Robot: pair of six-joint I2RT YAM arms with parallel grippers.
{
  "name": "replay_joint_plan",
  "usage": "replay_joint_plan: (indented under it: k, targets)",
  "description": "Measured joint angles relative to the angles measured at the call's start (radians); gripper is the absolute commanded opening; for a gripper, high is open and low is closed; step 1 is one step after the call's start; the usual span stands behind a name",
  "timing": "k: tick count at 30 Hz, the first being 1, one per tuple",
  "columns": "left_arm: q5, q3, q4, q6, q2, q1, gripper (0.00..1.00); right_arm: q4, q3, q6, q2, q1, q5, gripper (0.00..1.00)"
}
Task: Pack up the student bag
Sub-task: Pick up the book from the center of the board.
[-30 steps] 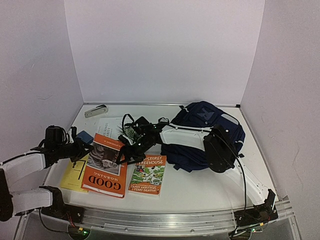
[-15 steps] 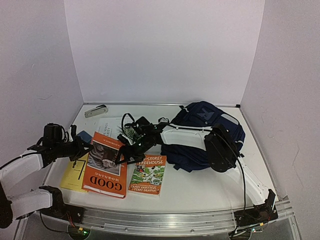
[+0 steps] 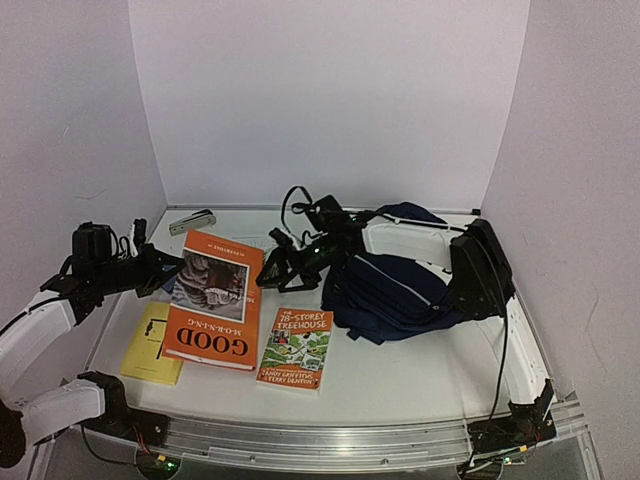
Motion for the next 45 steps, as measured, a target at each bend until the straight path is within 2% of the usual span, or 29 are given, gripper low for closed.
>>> replay_joint_plan:
  k: [4, 9, 11, 13, 17, 20, 21, 25, 28, 30, 33, 35, 40, 45]
  targets:
    - [0.090, 0.000, 0.122, -0.055, 0.046, 0.000, 0.00, 0.110, -0.093, 0.059, -0.078, -0.038, -0.091, 0.98]
    - [0.199, 0.000, 0.282, -0.125, 0.074, 0.000, 0.00, 0.228, -0.149, 0.152, -0.109, -0.014, -0.181, 0.98]
    - [0.223, 0.000, 0.323, -0.142, 0.081, 0.003, 0.00, 0.270, -0.159, 0.192, -0.109, -0.014, -0.200, 0.95]
    - [0.238, 0.000, 0.349, -0.152, 0.097, 0.001, 0.00, 0.347, -0.182, 0.256, -0.109, -0.020, -0.223, 0.87]
    - [0.248, 0.000, 0.393, -0.161, 0.137, -0.007, 0.00, 0.618, -0.263, 0.475, -0.112, -0.026, -0.249, 0.67]
    - [0.251, 0.000, 0.423, -0.169, 0.160, -0.012, 0.00, 0.858, -0.301, 0.696, -0.112, -0.031, -0.264, 0.61]
    - [0.251, 0.001, 0.435, -0.175, 0.169, -0.012, 0.00, 0.929, -0.305, 0.752, -0.112, -0.034, -0.269, 0.56]
    - [0.259, 0.003, 0.474, -0.192, 0.205, -0.013, 0.00, 1.104, -0.310, 0.869, -0.112, -0.040, -0.273, 0.35]
    - [0.268, 0.017, 0.498, -0.209, 0.236, -0.013, 0.02, 1.143, -0.328, 0.907, -0.112, -0.045, -0.265, 0.27]
    - [0.274, 0.027, 0.505, -0.211, 0.251, -0.014, 0.15, 1.156, -0.337, 0.923, -0.112, -0.048, -0.255, 0.20]
    - [0.278, 0.043, 0.511, -0.205, 0.262, -0.018, 0.46, 1.166, -0.346, 0.940, -0.112, -0.049, -0.242, 0.15]
    - [0.276, 0.053, 0.515, -0.202, 0.262, -0.028, 0.63, 1.163, -0.358, 0.944, -0.113, -0.051, -0.230, 0.11]
    - [0.233, 0.056, 0.506, -0.206, 0.257, -0.047, 0.86, 1.115, -0.405, 0.905, -0.142, -0.070, -0.192, 0.08]
    - [0.151, 0.049, 0.503, -0.227, 0.219, -0.047, 0.93, 1.076, -0.464, 0.864, -0.232, -0.127, -0.127, 0.10]
